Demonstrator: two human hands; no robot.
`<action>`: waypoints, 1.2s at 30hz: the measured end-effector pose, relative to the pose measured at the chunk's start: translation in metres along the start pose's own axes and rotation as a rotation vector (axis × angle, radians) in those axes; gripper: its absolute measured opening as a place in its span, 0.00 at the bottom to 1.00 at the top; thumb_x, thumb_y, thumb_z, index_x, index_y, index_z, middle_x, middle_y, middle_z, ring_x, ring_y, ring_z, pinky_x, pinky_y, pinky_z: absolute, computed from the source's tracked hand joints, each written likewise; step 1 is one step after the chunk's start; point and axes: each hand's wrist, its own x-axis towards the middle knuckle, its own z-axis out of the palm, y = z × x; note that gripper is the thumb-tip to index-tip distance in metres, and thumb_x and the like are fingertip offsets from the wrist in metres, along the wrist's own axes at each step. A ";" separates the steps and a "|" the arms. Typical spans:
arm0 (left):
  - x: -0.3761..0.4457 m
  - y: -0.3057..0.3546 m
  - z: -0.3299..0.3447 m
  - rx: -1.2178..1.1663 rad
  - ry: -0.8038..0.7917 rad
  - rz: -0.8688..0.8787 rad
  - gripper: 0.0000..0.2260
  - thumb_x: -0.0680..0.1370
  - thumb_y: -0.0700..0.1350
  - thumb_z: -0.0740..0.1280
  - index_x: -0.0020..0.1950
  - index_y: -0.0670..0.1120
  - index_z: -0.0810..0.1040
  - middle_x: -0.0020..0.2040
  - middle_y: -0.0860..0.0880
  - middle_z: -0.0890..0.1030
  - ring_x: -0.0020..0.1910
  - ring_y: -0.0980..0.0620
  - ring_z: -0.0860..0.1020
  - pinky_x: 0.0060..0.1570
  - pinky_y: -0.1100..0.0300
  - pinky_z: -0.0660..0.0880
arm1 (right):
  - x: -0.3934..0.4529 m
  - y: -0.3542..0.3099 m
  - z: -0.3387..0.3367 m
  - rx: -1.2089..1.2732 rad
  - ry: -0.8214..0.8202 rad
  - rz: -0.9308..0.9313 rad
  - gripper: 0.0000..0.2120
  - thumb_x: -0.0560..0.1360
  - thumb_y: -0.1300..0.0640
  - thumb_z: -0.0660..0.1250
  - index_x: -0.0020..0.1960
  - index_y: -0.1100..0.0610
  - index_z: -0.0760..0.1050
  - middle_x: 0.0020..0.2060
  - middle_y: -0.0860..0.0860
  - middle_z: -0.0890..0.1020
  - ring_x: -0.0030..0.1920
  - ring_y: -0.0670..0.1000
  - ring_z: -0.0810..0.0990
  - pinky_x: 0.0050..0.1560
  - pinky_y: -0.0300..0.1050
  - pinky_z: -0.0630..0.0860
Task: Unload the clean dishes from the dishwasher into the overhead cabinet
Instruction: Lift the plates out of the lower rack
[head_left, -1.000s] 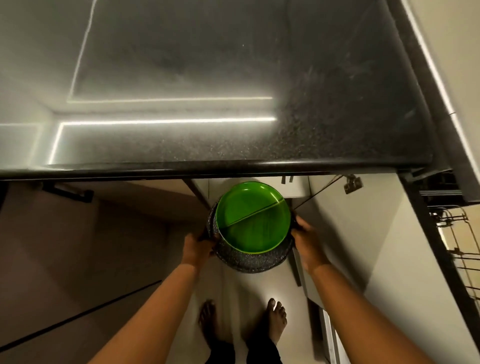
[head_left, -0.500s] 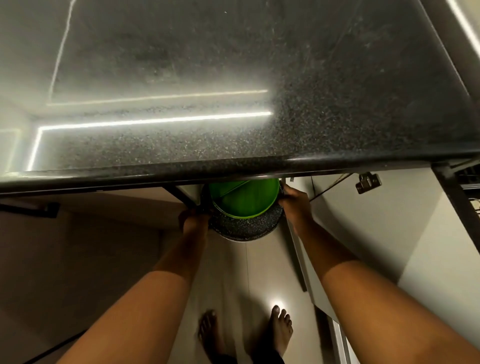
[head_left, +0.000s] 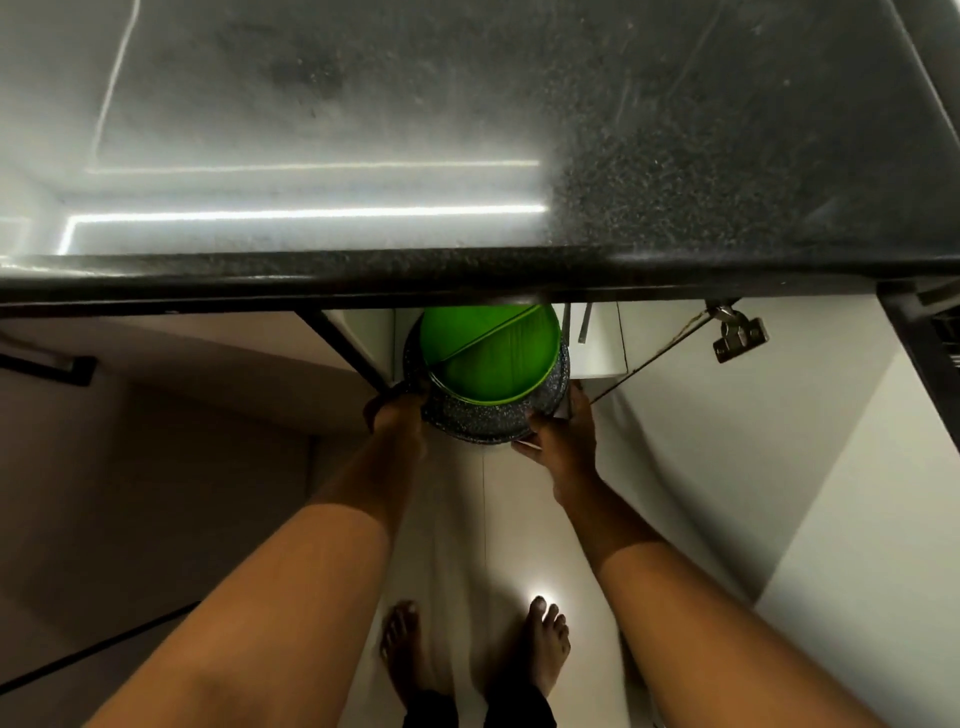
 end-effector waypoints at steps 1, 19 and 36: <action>-0.003 -0.002 0.000 0.107 0.023 0.108 0.16 0.79 0.41 0.67 0.65 0.37 0.75 0.63 0.41 0.78 0.56 0.49 0.76 0.55 0.54 0.75 | 0.002 0.000 0.001 0.019 0.009 0.008 0.29 0.75 0.72 0.66 0.63 0.41 0.68 0.51 0.43 0.78 0.49 0.57 0.83 0.34 0.46 0.82; -0.042 -0.109 -0.038 1.924 0.115 1.157 0.47 0.73 0.58 0.66 0.79 0.41 0.40 0.79 0.40 0.37 0.78 0.39 0.40 0.73 0.39 0.52 | -0.024 0.054 -0.030 -1.712 -0.157 -1.023 0.41 0.73 0.63 0.60 0.81 0.56 0.46 0.80 0.59 0.48 0.80 0.61 0.48 0.76 0.62 0.54; -0.006 -0.048 0.012 1.940 0.091 0.973 0.44 0.78 0.65 0.56 0.77 0.41 0.32 0.78 0.41 0.33 0.77 0.44 0.34 0.74 0.40 0.36 | 0.028 0.031 0.010 -1.854 -0.108 -0.844 0.62 0.62 0.37 0.76 0.81 0.55 0.42 0.80 0.58 0.42 0.80 0.62 0.43 0.73 0.70 0.50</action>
